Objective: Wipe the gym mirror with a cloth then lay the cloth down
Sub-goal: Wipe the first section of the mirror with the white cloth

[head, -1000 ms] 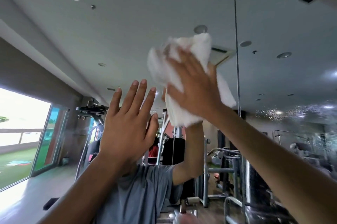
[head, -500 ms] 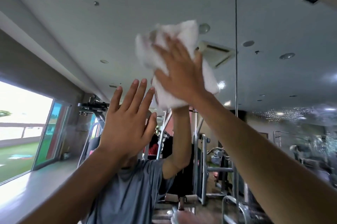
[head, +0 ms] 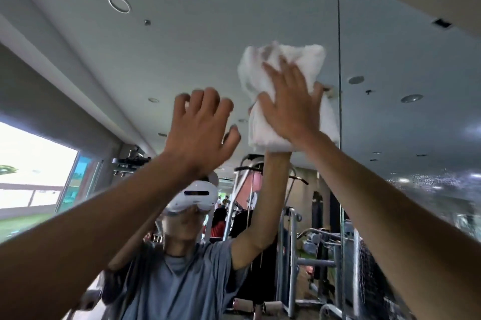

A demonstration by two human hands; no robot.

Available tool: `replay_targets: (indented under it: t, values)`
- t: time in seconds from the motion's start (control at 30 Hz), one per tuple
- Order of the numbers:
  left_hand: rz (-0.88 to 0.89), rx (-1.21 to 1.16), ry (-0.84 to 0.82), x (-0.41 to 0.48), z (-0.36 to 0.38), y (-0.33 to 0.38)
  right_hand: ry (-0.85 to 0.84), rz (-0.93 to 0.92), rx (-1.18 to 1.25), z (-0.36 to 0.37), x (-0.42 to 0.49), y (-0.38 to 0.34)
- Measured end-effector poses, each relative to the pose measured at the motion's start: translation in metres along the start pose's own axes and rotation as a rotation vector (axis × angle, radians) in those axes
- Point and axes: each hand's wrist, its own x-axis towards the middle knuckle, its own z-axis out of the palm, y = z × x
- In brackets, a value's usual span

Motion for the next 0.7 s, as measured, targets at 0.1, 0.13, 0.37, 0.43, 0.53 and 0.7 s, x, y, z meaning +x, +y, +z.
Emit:
replay_targets:
  t: [0.1, 0.13, 0.37, 0.43, 0.53, 0.7]
  values:
    - [-0.061, -0.009, -0.027, 0.026, 0.007, -0.013, -0.056, -0.357, 0.029, -0.005, -0.030, 0.020]
    - [-0.074, -0.007, -0.050, 0.025, 0.009, -0.016, -0.085, -0.465, 0.034, -0.007, -0.038, 0.036]
    - [-0.012, 0.060, -0.183, 0.024, 0.014, -0.014, -0.012, 0.151, 0.022, -0.012, 0.035, 0.096]
    - [-0.013, 0.061, -0.178, 0.024, 0.016, -0.016, 0.056, 0.357, -0.022, -0.002, 0.064, 0.061]
    - [-0.010, 0.049, -0.173, 0.025, 0.015, -0.018, 0.083, 0.224, -0.013, 0.005, 0.060, 0.021]
    - [-0.024, 0.034, -0.164, 0.025, 0.015, -0.018, -0.042, -0.447, 0.036, -0.011, 0.007, 0.058]
